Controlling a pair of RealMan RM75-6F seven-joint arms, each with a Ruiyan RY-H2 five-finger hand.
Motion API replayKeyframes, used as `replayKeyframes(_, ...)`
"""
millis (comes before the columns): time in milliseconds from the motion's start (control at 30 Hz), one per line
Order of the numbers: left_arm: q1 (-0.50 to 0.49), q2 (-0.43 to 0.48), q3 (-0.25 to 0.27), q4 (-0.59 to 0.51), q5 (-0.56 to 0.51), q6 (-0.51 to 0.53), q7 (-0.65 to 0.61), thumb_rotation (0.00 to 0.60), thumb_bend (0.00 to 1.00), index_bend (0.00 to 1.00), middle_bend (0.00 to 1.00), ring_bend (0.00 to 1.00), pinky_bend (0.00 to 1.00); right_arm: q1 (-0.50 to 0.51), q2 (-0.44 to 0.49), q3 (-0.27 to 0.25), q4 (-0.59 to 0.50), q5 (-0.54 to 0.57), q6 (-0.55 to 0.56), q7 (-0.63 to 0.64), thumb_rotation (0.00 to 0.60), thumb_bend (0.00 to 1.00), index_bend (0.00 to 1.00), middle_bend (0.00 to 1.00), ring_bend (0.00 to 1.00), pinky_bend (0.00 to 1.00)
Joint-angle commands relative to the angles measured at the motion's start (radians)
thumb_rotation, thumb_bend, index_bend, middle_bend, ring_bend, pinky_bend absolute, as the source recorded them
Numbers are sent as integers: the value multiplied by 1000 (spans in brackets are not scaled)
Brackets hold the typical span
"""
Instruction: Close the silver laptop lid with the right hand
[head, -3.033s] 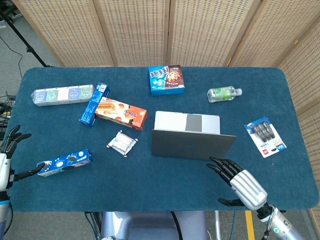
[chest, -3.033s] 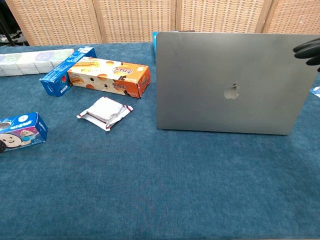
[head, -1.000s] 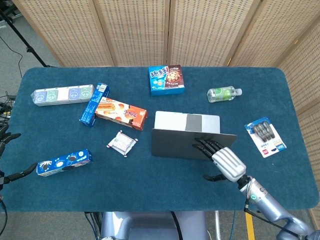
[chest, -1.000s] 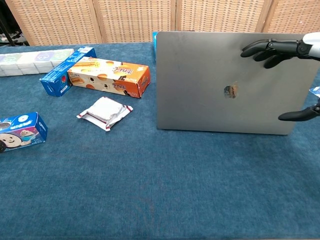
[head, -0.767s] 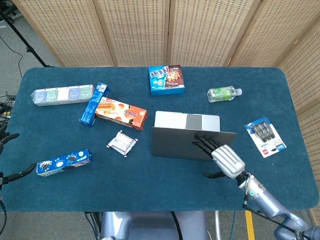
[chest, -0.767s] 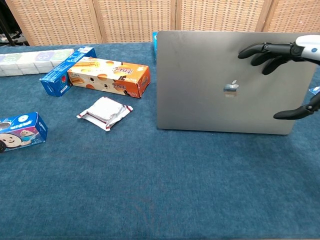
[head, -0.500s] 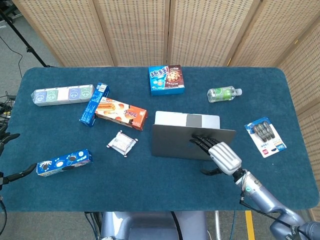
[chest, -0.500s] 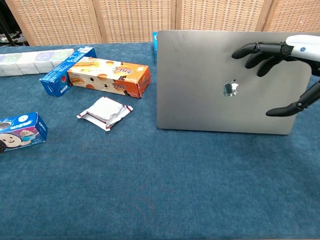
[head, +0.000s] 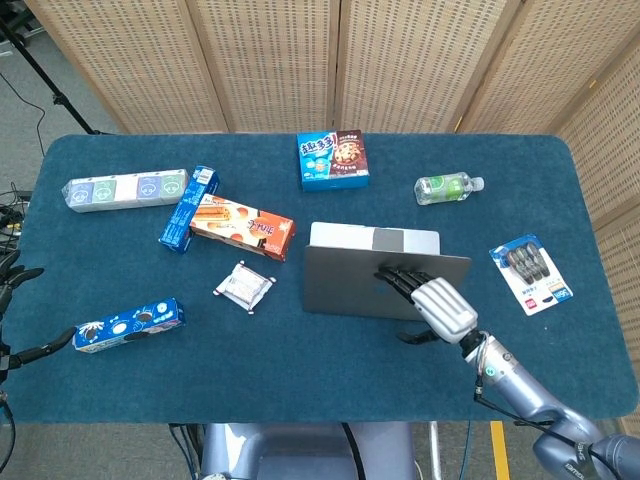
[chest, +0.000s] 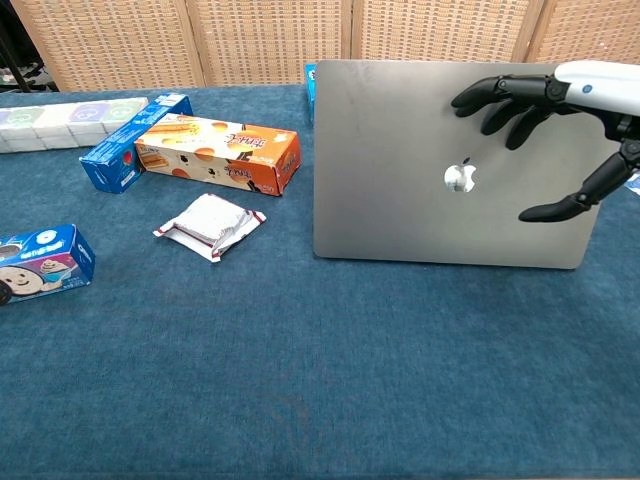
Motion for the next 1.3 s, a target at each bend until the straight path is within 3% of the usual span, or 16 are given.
replayKeyframes(33,1,1,0,-1,1,2,-1,600,13,244,103,154,186,7,0,3,-3,7,-10,-6,600,220,88,40,118,138)
replayKeyframes(567,9,10,3,-11,18,22,-5,600,13,244,102,154,186,66,1,44,-15,69,-83,-44,600,220,87,36,114,138)
replayKeyframes(1300,6,13,12,-17,30,18,3,600,12,244,103,154,186,146,-59,85,73,142,-177,-28,600,220,86,35,112,138)
